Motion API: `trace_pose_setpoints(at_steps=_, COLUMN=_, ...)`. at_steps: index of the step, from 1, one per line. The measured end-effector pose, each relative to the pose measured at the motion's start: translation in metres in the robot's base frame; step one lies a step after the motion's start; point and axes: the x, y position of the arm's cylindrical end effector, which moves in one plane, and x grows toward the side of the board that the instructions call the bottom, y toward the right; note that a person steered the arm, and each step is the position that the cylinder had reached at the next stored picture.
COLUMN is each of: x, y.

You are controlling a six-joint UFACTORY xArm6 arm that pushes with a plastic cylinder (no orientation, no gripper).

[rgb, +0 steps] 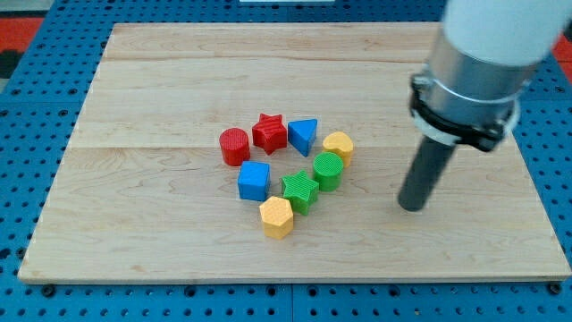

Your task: Move the blue triangle towards the top center of the board

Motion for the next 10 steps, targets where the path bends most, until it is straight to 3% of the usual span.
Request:
trace_pose_setpoints(at_steps=2, x=-0.029, y=-0.045)
trace_pose_setpoints(at_steps=10, x=-0.032, y=-0.043)
